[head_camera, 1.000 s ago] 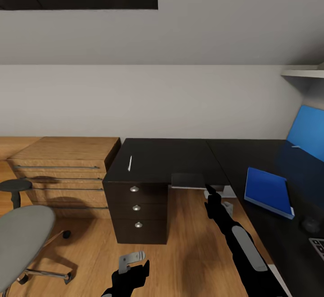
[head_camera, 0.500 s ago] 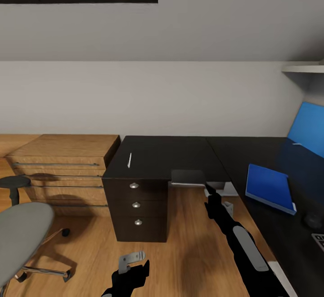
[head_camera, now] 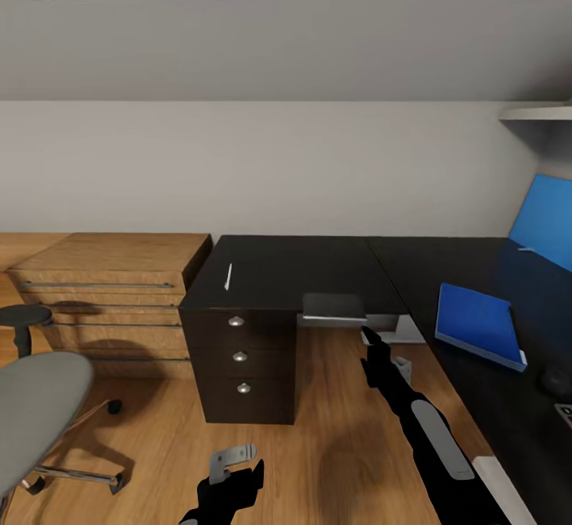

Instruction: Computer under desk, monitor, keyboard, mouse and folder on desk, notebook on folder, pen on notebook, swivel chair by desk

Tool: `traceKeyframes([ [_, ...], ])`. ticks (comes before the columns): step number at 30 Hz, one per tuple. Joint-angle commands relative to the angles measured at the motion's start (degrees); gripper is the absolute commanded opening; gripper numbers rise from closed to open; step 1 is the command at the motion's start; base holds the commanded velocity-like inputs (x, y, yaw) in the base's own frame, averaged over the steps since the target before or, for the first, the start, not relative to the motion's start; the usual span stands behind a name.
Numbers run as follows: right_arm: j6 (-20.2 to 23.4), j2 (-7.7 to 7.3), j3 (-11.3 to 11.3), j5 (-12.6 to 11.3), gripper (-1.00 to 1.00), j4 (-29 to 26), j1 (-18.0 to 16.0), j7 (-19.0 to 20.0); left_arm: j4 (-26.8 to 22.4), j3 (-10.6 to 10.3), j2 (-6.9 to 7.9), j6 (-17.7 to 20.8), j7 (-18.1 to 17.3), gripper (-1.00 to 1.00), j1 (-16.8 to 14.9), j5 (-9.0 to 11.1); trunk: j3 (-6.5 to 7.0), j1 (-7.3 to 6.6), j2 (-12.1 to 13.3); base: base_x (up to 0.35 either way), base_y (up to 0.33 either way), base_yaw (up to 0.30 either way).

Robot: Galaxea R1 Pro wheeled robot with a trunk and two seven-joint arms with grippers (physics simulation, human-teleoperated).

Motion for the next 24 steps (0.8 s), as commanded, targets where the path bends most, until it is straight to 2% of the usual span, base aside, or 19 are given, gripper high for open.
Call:
traceKeyframes([
  [1,0.1,-0.01,0.0,-0.4,1.00,-0.1,0.0,-0.3,-0.1,-0.1,0.01,0.1,0.4,1.00,0.0,0.4,-0.24,0.22,-0.4,0.000,0.000,0.000],
  [17,-0.2,0.00,0.0,0.2,1.00,-0.2,0.0,-1.2,-0.1,-0.1,0.01,0.1,0.4,1.00,0.0,0.4,-2.93,3.52,-6.5,0.000,0.000,0.000],
  [20,-0.2,-0.03,0.0,0.4,1.00,-0.1,0.0,-2.6,-0.1,-0.1,0.01,0.1,0.4,1.00,0.0,0.4,-2.93,3.52,-6.5,0.000,0.000,0.000],
  [21,-0.1,-0.18,-0.2,0.7,1.00,-0.2,0.0,-5.3,-0.1,0.0,0.01,0.1,0.4,1.00,0.0,0.4,-2.93,3.52,-6.5,0.000,0.000,0.000],
  [24,-0.1,-0.58,-0.4,0.8,1.00,-0.2,0.0,-7.3,-0.1,0.1,0.07,0.1,0.4,1.00,0.0,0.4,-2.93,3.52,-6.5,0.000,0.000,0.000],
])
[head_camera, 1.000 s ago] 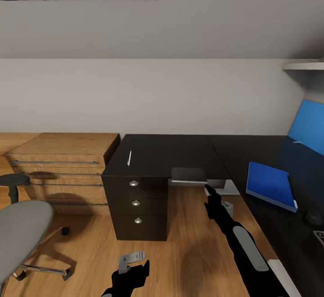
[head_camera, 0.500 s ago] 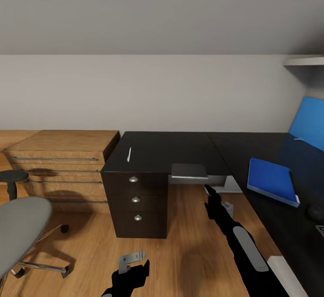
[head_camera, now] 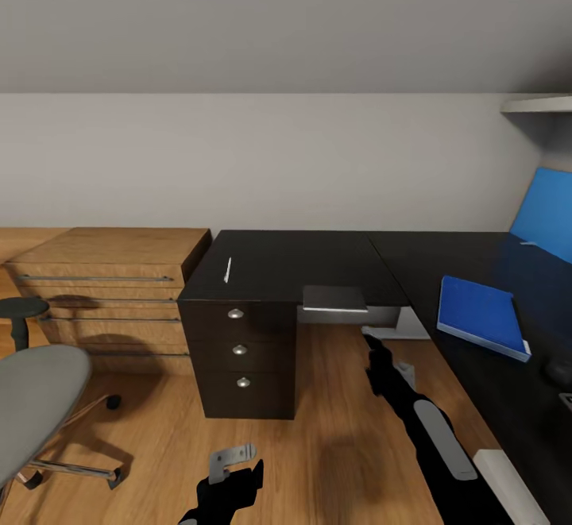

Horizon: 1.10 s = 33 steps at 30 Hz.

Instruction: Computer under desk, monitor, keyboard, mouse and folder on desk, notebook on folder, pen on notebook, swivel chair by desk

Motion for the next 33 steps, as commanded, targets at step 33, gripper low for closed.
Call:
traceKeyframes([
  [33,0.2,-0.24,0.3,-0.9,1.00,-0.2,0.0,-1.2,0.2,0.0,0.11,-1.4,0.4,1.00,0.0,0.5,-0.05,-0.01,0.0,0.075,0.000,0.000],
])
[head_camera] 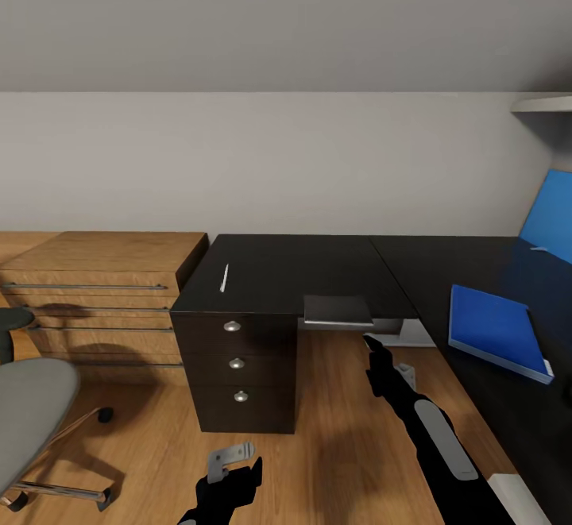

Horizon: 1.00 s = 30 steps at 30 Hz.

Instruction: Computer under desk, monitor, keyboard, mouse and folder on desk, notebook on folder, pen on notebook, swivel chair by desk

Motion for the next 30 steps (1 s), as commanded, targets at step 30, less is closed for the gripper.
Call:
traceKeyframes([
  [30,-0.1,-0.14,0.2,0.1,1.00,-1.3,0.0,5.3,-0.1,-0.2,-0.02,0.1,0.3,1.00,0.0,0.4,-0.06,-0.01,0.0,0.035,0.009,0.000],
])
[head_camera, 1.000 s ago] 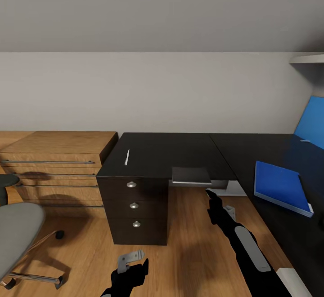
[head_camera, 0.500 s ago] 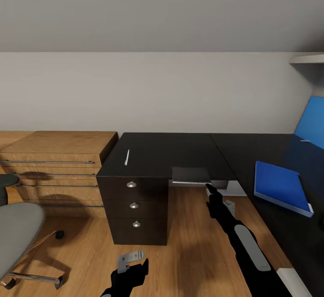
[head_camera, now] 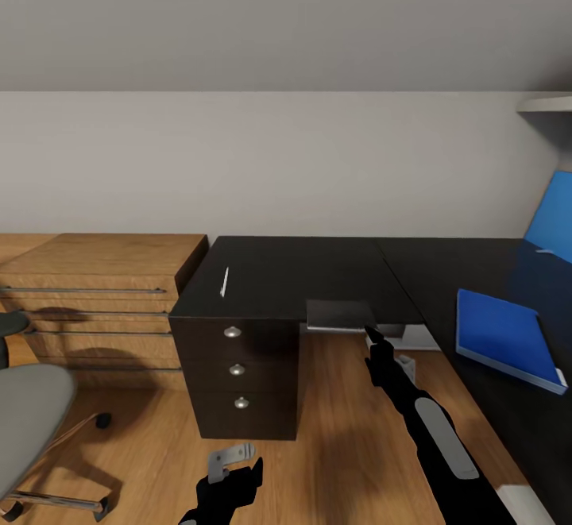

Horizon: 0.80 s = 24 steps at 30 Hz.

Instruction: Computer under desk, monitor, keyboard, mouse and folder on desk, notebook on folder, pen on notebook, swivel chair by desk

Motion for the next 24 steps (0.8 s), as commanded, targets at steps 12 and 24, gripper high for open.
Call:
traceKeyframes([
  [12,-0.1,-0.05,0.1,-0.4,1.00,0.4,0.0,-0.4,-0.1,-0.2,0.04,0.1,0.4,1.00,0.0,0.4,-0.05,0.00,0.0,0.104,0.003,0.000],
  [24,-0.1,-0.05,0.1,-0.3,1.00,0.5,0.0,-0.4,-0.1,-0.1,0.05,0.1,0.4,1.00,0.0,0.4,-0.05,0.00,0.0,0.123,0.000,0.000],
])
